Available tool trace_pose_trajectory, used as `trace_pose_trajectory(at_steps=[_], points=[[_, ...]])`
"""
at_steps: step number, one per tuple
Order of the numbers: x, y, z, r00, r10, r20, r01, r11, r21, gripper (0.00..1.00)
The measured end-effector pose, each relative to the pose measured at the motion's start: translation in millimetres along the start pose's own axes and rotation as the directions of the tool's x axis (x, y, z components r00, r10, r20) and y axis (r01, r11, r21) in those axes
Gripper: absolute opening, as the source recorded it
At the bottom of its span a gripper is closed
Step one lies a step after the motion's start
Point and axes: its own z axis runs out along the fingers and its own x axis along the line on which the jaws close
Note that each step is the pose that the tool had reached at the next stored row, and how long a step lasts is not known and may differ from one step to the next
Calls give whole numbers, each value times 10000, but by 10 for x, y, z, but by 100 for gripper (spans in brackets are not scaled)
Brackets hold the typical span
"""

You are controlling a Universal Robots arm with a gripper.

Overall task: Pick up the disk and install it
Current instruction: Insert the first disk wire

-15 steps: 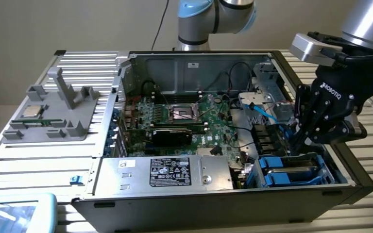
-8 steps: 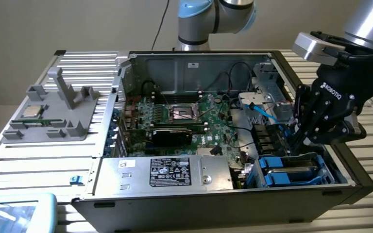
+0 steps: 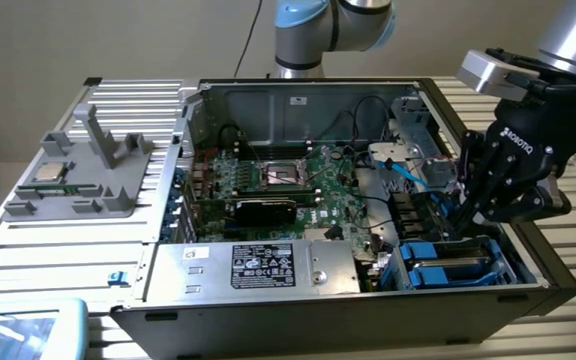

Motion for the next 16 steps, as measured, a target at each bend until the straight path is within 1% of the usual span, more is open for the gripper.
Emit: trace_pose_trajectory(at_steps=[4,5,7,9,12,13,14,16], points=[[7,-5,10,9998,183,32,-183,9998,-36,17],[7,-8,12,9998,210,26,-210,9998,-40,17],[6,-8,14,9997,235,-13,-235,9997,-41,17],[6,-9,19,9997,240,-35,-240,9997,-40,17],[2,-12,31,9996,258,-123,-259,9997,-34,17],[1,-12,35,9996,262,-143,-263,9996,-33,17],[0,-13,41,9995,271,-184,-272,9996,-31,17],[-10,-15,49,9989,307,-350,-307,9995,-16,17]])
